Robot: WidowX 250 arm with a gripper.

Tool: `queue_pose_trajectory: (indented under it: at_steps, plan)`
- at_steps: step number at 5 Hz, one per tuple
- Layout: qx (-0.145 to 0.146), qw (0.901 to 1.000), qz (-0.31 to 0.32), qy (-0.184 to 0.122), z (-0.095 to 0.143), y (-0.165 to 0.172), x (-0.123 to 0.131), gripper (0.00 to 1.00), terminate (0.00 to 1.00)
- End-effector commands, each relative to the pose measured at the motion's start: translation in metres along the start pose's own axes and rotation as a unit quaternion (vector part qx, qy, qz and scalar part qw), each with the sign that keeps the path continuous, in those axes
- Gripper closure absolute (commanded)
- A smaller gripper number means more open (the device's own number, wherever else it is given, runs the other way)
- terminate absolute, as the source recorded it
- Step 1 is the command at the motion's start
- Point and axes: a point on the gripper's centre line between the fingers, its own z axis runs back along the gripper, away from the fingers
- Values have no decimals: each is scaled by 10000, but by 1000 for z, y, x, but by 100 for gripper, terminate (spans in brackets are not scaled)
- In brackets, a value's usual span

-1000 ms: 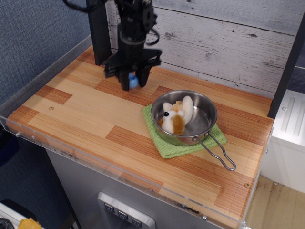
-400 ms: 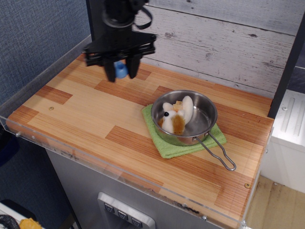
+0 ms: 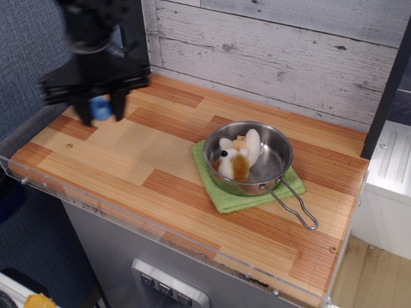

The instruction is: Move the scoop at the edge of the table.

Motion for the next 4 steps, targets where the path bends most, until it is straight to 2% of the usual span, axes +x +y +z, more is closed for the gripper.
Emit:
queue_pose_trajectory:
  at_steps: [1, 4]
  plan:
    - [56, 9992, 401, -63, -12, 31, 5, 100, 0]
    - [319, 9991, 254, 122, -57, 30, 1, 100, 0]
